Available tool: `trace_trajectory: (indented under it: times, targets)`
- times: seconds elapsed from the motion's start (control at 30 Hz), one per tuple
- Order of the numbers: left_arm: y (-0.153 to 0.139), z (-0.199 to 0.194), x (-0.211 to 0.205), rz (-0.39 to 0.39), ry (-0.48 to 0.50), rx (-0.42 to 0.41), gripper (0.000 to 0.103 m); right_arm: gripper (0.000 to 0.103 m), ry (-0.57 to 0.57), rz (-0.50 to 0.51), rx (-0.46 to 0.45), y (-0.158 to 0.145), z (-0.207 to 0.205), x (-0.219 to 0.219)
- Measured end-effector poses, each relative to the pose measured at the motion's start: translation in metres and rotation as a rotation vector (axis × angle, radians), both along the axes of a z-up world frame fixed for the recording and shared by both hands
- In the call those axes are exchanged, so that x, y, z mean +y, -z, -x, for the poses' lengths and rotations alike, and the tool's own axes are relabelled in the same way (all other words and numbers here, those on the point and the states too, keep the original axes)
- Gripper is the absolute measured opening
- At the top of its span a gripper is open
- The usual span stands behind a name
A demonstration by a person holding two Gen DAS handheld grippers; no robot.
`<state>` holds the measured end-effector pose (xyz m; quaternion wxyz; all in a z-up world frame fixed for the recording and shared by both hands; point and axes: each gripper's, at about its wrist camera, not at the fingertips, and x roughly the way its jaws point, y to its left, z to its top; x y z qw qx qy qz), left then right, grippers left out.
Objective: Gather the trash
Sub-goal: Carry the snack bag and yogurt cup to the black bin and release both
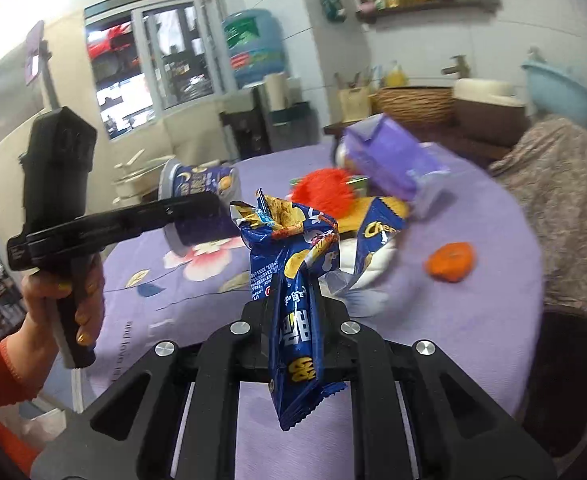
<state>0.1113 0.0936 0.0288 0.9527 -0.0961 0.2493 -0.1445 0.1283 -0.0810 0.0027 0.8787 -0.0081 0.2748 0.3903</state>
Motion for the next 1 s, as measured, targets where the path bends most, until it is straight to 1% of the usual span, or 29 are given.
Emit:
trace_trajectory:
  times: [0.1, 0.13, 0.17, 0.27, 0.37, 0.43, 0.47, 0.53, 0.57, 0.63, 0.7, 0.73, 0.77, 0.87, 0.93, 1.0]
  targets:
    - [-0.002, -0.012, -0.039, -0.009, 0.093, -0.007, 0.009, 0.013, 0.127, 0.004, -0.023, -0.003, -0.005, -0.039]
    - [-0.001, -0.017, -0.053, -0.008, 0.126, -0.007, 0.009, 0.013, 0.163, 0.001, -0.022, -0.002, -0.008, -0.051]
    - [-0.001, -0.020, -0.065, -0.006, 0.153, -0.007, 0.009, 0.013, 0.224, -0.002, -0.017, -0.002, -0.012, -0.071]
    - [0.004, -0.035, -0.106, 0.005, 0.253, 0.014, 0.009, 0.013, 0.363, -0.001, -0.002, 0.004, -0.023, -0.117]
    - [0.008, -0.043, -0.141, -0.002, 0.333, 0.029, 0.009, 0.013, 0.528, 0.043, 0.039, 0.022, -0.038, -0.168]
    - [0.012, -0.053, -0.165, 0.006, 0.384, 0.052, 0.009, 0.013, 0.608, 0.077, 0.064, 0.037, -0.047, -0.190]
    - [0.015, -0.059, -0.175, 0.009, 0.403, 0.066, 0.009, 0.013, 0.646, 0.092, 0.095, 0.049, -0.055, -0.205]
    - [0.020, -0.070, -0.193, 0.011, 0.430, 0.093, 0.009, 0.013, 0.694, 0.107, 0.148, 0.070, -0.066, -0.223]
    - [0.023, -0.077, -0.203, 0.010, 0.447, 0.114, 0.009, 0.013, 0.712, 0.127, 0.184, 0.086, -0.075, -0.231]
    - [0.029, -0.088, -0.220, 0.012, 0.464, 0.150, 0.009, 0.013, 0.734, 0.151, 0.234, 0.111, -0.089, -0.238]
    - [0.037, -0.101, -0.239, 0.011, 0.483, 0.200, 0.009, 0.013, 0.738, 0.156, 0.290, 0.135, -0.101, -0.248]
    - [0.041, -0.105, -0.247, 0.004, 0.488, 0.211, 0.009, 0.013, 0.747, 0.151, 0.317, 0.147, -0.108, -0.252]
    - [0.044, -0.110, -0.256, -0.005, 0.490, 0.218, 0.009, 0.013, 0.751, 0.146, 0.340, 0.155, -0.114, -0.255]
    - [0.059, -0.128, -0.277, -0.007, 0.487, 0.278, 0.009, 0.014, 0.771, 0.145, 0.399, 0.182, -0.131, -0.262]
    - [0.067, -0.137, -0.284, -0.011, 0.478, 0.313, 0.009, 0.014, 0.769, 0.169, 0.439, 0.201, -0.144, -0.264]
    - [0.075, -0.146, -0.295, -0.042, 0.466, 0.322, 0.009, 0.014, 0.772, 0.192, 0.462, 0.213, -0.153, -0.264]
